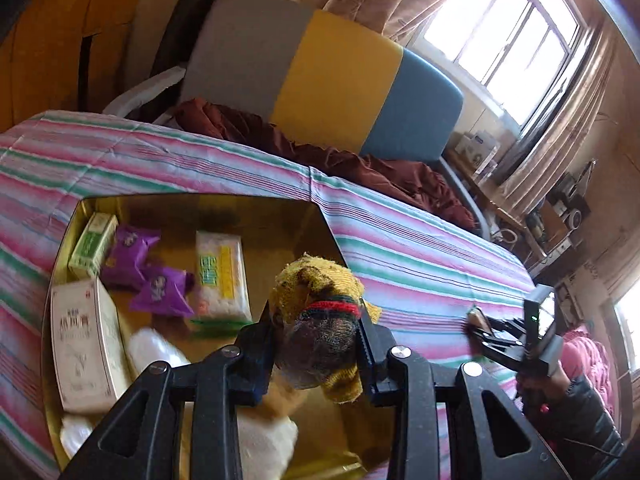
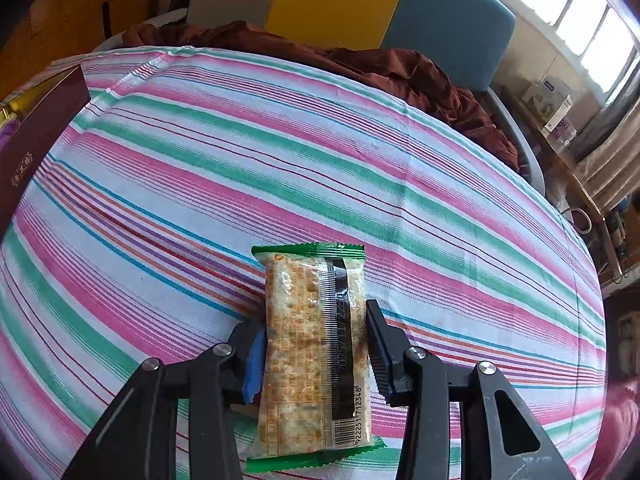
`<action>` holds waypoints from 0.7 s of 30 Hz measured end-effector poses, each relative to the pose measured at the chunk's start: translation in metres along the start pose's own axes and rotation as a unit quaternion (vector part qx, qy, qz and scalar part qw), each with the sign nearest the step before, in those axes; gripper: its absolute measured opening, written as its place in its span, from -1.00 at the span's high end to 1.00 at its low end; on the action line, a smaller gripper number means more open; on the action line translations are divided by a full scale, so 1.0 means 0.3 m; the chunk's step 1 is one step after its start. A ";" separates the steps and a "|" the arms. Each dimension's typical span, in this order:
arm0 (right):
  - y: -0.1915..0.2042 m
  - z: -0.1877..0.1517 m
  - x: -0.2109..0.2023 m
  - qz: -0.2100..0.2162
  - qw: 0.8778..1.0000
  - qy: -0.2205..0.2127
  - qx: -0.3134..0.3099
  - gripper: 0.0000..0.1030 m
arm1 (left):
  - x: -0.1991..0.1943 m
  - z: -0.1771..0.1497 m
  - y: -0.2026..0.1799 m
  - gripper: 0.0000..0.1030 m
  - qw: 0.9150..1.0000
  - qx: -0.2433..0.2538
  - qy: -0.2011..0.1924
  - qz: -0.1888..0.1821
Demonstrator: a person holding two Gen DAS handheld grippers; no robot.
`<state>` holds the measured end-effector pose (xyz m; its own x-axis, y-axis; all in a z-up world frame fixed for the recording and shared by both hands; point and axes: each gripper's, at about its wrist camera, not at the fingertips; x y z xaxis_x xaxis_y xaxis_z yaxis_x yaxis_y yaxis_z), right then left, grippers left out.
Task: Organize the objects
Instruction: 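Carry the yellow knitted roll into the tray and open the left tool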
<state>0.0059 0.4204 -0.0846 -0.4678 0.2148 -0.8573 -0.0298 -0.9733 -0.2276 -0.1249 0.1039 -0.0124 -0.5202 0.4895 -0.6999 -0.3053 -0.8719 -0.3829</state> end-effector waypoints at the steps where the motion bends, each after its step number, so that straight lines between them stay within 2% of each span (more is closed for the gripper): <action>1: -0.002 0.000 0.000 0.001 1.000 0.000 0.001 0.15 | 0.025 0.018 -0.002 0.34 1.000 0.006 0.004 0.003; 4: 0.000 -0.001 -0.001 -0.001 1.000 -0.001 -0.002 0.15 | 0.100 0.070 0.002 0.34 0.999 0.020 0.018 0.020; 9: 0.004 0.000 -0.002 -0.004 1.000 -0.002 -0.007 0.15 | 0.253 0.121 0.035 0.34 0.997 0.022 0.069 0.033; 12: 0.006 0.000 -0.002 -0.005 1.000 -0.002 -0.009 0.15 | 0.337 0.122 0.031 0.33 0.993 0.042 0.108 0.036; 15: 0.006 0.001 -0.001 -0.004 1.000 -0.003 -0.010 0.15 | 0.409 0.113 0.016 0.30 0.987 0.062 0.136 0.061; 17: 0.002 0.003 0.000 -0.002 1.000 -0.003 -0.009 0.15 | 0.433 0.109 0.009 0.21 0.985 0.075 0.142 0.067; 21: 0.000 0.006 0.003 -0.003 1.000 -0.004 -0.012 0.15 | 0.434 0.122 0.016 -0.14 0.984 0.070 0.138 0.083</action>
Point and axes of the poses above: each gripper's, at about its wrist camera, not at the fingertips, and x roughly the way its jaws point, y to its left, z to its top, and after that the axes turned 1 degree about -x, right-handed
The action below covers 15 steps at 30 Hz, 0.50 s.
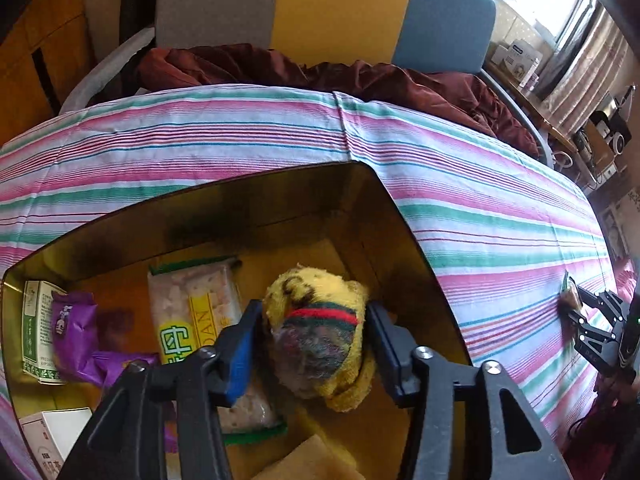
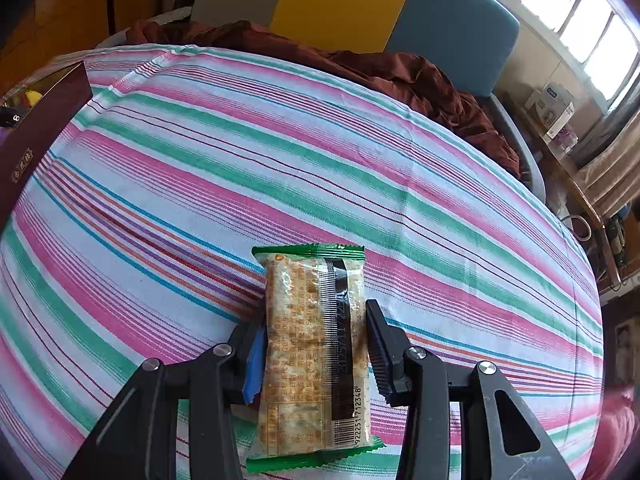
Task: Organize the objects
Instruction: 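Carry the yellow knitted roll into the tray and open the left tool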
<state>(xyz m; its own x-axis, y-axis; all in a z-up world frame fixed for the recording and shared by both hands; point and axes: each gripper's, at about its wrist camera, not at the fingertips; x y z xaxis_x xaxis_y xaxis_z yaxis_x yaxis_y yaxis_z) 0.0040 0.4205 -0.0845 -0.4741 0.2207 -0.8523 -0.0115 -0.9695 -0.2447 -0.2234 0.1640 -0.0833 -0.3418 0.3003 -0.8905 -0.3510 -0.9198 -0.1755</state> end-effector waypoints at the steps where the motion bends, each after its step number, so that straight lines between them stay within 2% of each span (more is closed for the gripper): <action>1: -0.002 0.001 0.001 0.001 1.000 0.000 0.001 0.15 | -0.011 -0.001 0.001 -0.29 1.000 -0.001 -0.005 0.003; 3: -0.005 0.002 0.004 0.001 1.000 0.000 0.001 0.15 | -0.035 -0.009 0.002 -0.39 1.000 0.003 -0.017 0.005; 9: 0.000 0.000 0.005 0.001 1.000 0.000 0.004 0.15 | -0.140 -0.057 0.016 -0.40 0.998 -0.002 -0.051 0.026; 15: 0.010 -0.002 0.005 -0.005 1.000 0.002 0.004 0.16 | -0.271 -0.172 -0.002 -0.40 0.993 0.027 -0.097 0.055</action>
Point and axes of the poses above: each gripper's, at about its wrist camera, not at the fingertips, and x roughly the way its jaws point, y to its left, z to its top, and after that the axes turned 1 degree about -x, right-handed
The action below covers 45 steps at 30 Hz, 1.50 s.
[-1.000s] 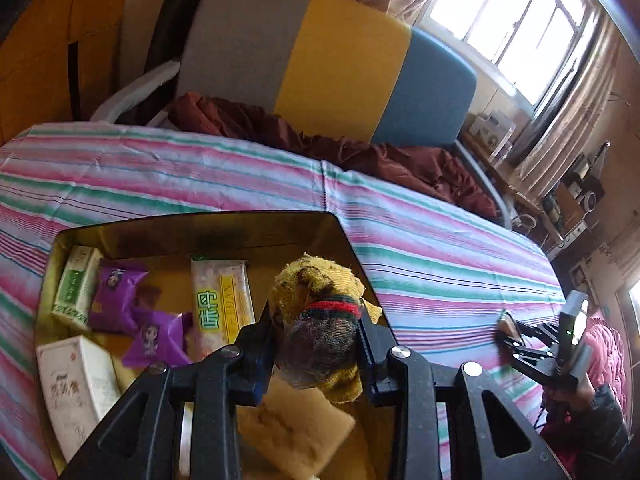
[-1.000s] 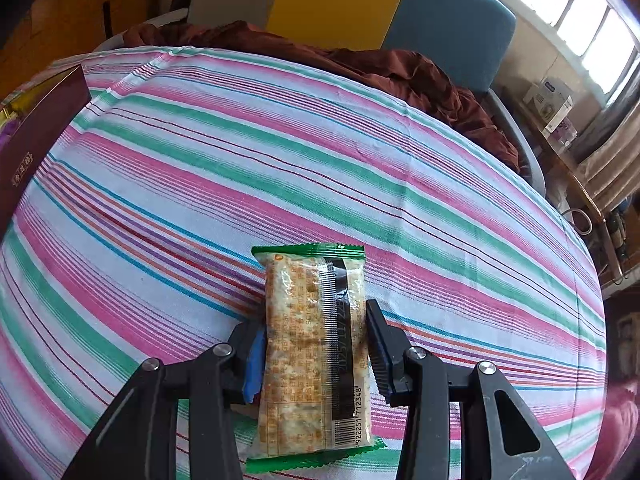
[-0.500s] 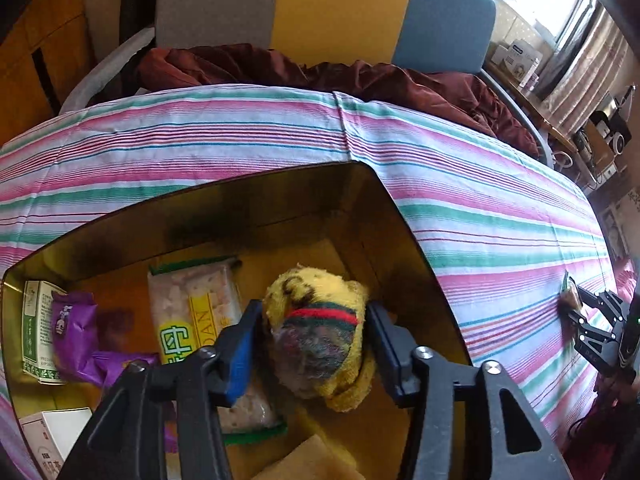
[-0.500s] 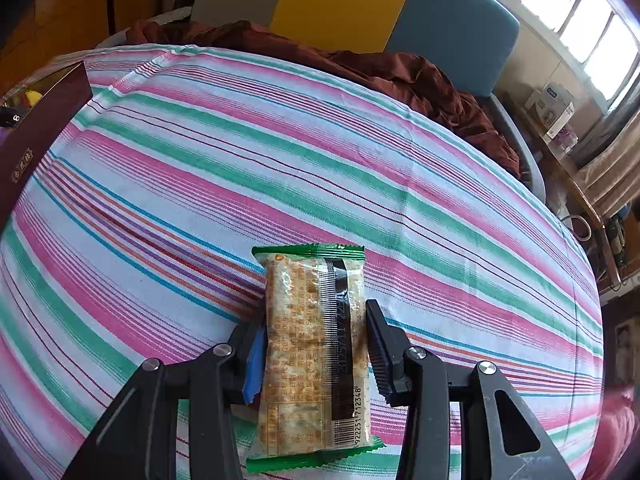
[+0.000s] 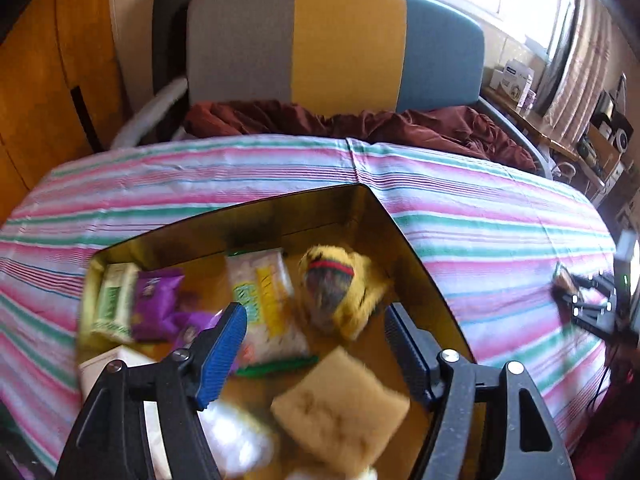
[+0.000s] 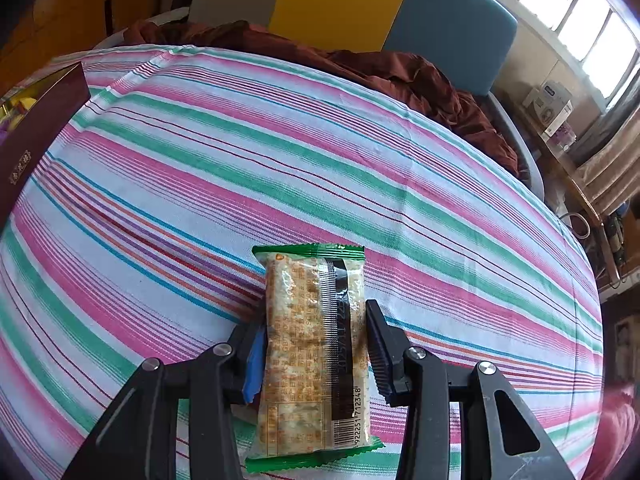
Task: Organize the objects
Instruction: 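Carry the yellow knitted roll into the tray and open the left tool, then carry the cracker packet into the tray and open the right tool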
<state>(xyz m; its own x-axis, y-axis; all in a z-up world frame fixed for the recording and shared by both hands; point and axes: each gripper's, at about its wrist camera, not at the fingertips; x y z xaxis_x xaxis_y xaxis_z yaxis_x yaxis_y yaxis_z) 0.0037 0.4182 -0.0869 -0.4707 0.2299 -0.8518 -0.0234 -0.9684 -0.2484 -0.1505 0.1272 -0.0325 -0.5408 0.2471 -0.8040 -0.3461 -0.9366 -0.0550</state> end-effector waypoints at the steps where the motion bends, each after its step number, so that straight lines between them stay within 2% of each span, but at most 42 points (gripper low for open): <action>1: 0.000 0.000 0.000 0.000 1.000 0.000 0.001 0.17 | -0.025 -0.014 -0.002 -0.40 1.000 0.003 -0.008 0.002; 8: 0.009 0.003 -0.003 -0.011 1.000 0.015 0.006 0.18 | -0.175 -0.113 -0.008 -0.40 0.998 0.004 -0.056 0.020; 14: 0.007 0.009 -0.013 -0.015 0.997 0.054 0.059 0.20 | -0.245 -0.173 -0.005 -0.40 0.996 -0.005 -0.081 0.023; 19: 0.039 0.004 -0.038 -0.008 0.994 0.072 0.083 0.20 | -0.267 -0.208 0.011 -0.40 0.996 -0.017 -0.085 0.012; 26: 0.149 0.006 -0.077 0.000 0.995 0.080 0.067 0.20 | -0.291 -0.246 0.045 -0.39 0.995 -0.033 -0.090 -0.002; 31: 0.191 0.004 -0.106 0.037 0.992 0.080 0.090 0.20 | -0.311 -0.268 0.066 -0.39 0.994 -0.039 -0.098 -0.005; 36: 0.268 0.033 -0.205 0.062 0.992 0.040 0.100 0.20 | -0.333 -0.290 0.106 -0.39 0.993 -0.053 -0.103 -0.013; 40: 0.369 0.106 -0.336 0.109 0.990 -0.015 0.087 0.20 | -0.353 -0.308 0.161 -0.39 0.991 -0.077 -0.105 -0.013; 45: 0.609 0.219 -0.467 0.160 0.985 -0.062 0.030 0.19 | -0.380 -0.335 0.255 -0.39 0.987 -0.115 -0.109 0.002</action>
Point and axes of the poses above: each gripper's, at about its wrist camera, not at the fingertips, and x roughly the way its jaws point, y to its left, z to its top, and after that the axes turned 1 degree about -x, right-handed
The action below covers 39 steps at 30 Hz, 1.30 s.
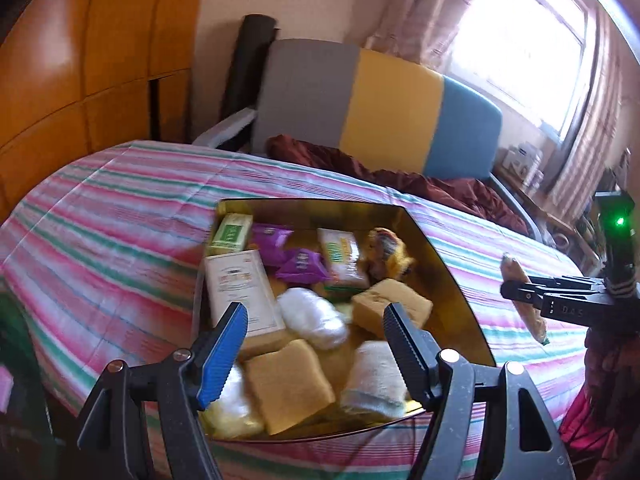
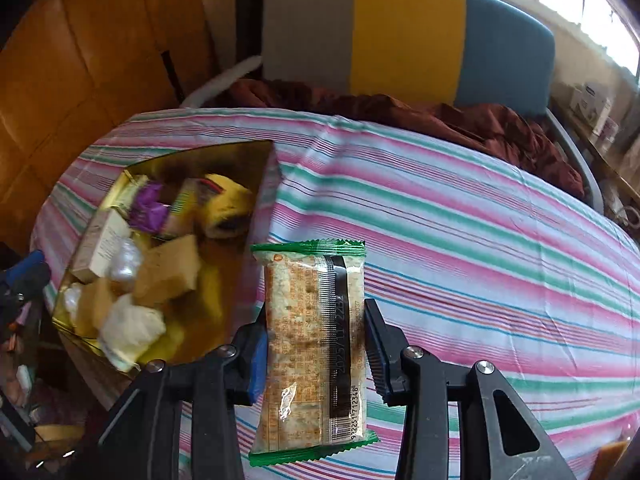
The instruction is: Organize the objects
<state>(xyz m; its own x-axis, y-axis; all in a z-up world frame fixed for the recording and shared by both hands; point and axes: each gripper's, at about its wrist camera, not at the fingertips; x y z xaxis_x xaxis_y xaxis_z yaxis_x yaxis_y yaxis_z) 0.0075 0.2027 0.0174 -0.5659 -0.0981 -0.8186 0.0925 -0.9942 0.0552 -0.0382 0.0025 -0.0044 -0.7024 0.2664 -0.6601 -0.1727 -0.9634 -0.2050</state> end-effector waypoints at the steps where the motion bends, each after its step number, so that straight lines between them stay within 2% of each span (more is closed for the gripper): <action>1: 0.049 0.020 0.006 0.010 1.000 -0.004 -0.014 0.19 | -0.005 -0.001 0.018 -0.39 1.000 -0.005 -0.001 0.003; 7: 0.336 0.139 0.106 0.051 0.996 -0.014 -0.074 0.19 | -0.031 -0.010 0.087 -0.39 1.000 -0.019 -0.010 0.021; 11: 0.418 0.180 0.224 0.049 0.995 0.005 -0.081 0.19 | -0.021 -0.012 0.110 -0.39 0.999 -0.024 -0.007 0.031; 12: 0.423 0.181 0.254 0.045 0.996 0.013 -0.081 0.22 | -0.018 -0.014 0.116 -0.39 0.999 -0.027 -0.005 0.031; 13: 0.428 0.181 0.280 0.042 0.996 0.022 -0.079 0.37 | -0.016 -0.015 0.121 -0.39 0.999 -0.028 -0.004 0.030; 15: 0.416 0.176 0.293 0.045 0.996 0.026 -0.072 0.49 | -0.018 -0.019 0.128 -0.39 0.999 -0.028 -0.005 0.028; 17: 0.390 0.173 0.292 0.055 0.996 0.030 -0.062 0.49 | -0.012 -0.021 0.129 -0.39 0.999 -0.028 -0.004 0.026; 20: 0.378 0.160 0.288 0.044 0.996 0.030 -0.066 0.48 | -0.001 -0.026 0.124 -0.39 0.999 -0.029 -0.002 0.027; 23: 0.391 0.135 0.284 0.058 0.995 0.032 -0.072 0.48 | -0.003 -0.029 0.117 -0.39 0.999 -0.026 -0.003 0.031; 30: 0.421 0.054 0.291 0.055 0.994 0.026 -0.095 0.47 | -0.031 -0.016 0.097 -0.39 0.997 -0.017 -0.025 0.066; 34: 0.443 0.038 0.288 0.039 0.992 0.022 -0.118 0.47 | -0.054 -0.012 0.068 -0.39 0.996 -0.001 -0.039 0.081; 36: 0.451 0.031 0.277 0.036 0.992 0.017 -0.119 0.37 | -0.063 -0.013 0.055 -0.39 0.995 0.006 -0.044 0.087; 39: 0.451 0.016 0.242 0.034 0.993 -0.006 -0.110 -0.05 | -0.078 -0.016 0.038 -0.40 0.995 0.011 -0.051 0.090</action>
<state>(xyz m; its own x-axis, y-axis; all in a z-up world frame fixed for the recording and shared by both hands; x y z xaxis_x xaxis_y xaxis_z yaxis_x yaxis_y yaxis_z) -0.0250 0.0608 -0.0317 -0.5619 -0.1661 -0.8103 0.3070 -0.9515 -0.0178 -0.0205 -0.0146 0.0053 -0.7891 0.0853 -0.6083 -0.0519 -0.9960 -0.0723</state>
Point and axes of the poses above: each gripper's, at about its wrist camera, not at the fingertips, and x roughly the way its jaws point, y to its left, z to its top, and after that the axes turned 1 degree about -x, right-handed
